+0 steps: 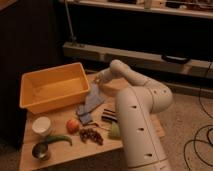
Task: Place brush in tray
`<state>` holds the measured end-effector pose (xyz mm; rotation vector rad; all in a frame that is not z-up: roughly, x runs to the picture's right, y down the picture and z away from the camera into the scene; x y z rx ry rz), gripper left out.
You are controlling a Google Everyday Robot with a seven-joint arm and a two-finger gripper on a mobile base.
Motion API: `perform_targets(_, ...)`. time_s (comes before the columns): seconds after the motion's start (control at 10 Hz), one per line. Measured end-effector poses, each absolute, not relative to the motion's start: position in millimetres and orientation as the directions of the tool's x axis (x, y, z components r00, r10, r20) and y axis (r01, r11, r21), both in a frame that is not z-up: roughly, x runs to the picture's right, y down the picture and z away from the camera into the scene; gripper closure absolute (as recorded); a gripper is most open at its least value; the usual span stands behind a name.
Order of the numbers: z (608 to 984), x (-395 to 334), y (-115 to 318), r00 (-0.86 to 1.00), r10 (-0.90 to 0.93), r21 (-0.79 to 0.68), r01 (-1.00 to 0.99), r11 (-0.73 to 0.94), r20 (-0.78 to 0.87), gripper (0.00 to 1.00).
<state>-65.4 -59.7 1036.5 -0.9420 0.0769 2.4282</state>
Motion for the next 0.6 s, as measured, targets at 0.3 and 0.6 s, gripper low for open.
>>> perform_targets(0.3, 1036.6, -64.1, -59.8, -0.618, 0.456, -0.131, -0.497, -0.858, -0.64, 1.0)
perform_targets(0.6, 1017.2, -49.4, -70.8, -0.656, 0.451, -0.043, -0.539, -0.841, -0.605, 1.0)
